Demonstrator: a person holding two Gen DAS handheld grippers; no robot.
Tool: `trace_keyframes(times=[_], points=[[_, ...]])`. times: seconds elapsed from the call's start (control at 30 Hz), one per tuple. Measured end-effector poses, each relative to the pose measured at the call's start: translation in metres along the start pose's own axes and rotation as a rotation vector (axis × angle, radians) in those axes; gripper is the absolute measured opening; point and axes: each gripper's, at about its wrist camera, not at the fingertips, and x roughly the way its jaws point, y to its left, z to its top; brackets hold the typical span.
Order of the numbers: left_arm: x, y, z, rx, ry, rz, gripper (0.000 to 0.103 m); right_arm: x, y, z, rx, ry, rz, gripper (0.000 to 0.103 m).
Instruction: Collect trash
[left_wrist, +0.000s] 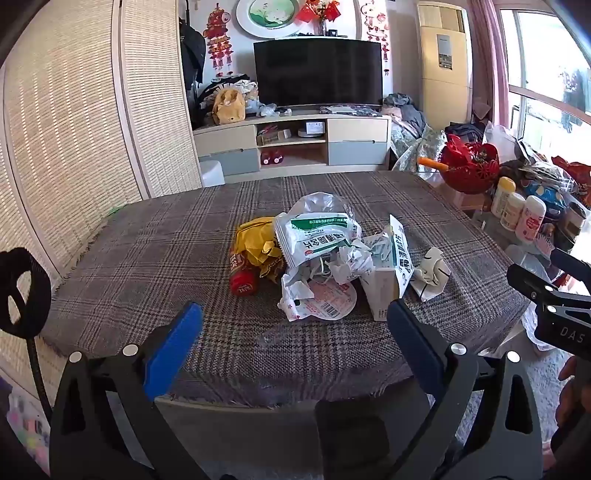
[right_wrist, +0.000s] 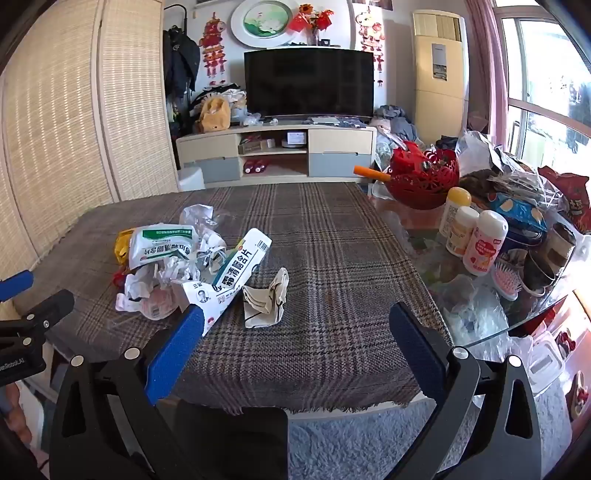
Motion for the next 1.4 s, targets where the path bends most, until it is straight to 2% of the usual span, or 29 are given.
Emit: trace_keyframes(times=[1.4], points=[[0.001, 0.011, 0.002, -0.015, 0.008, 0.028, 0.095, 0.004, 0.002, -0.001, -0.006, 0.021, -0.002, 0.1]])
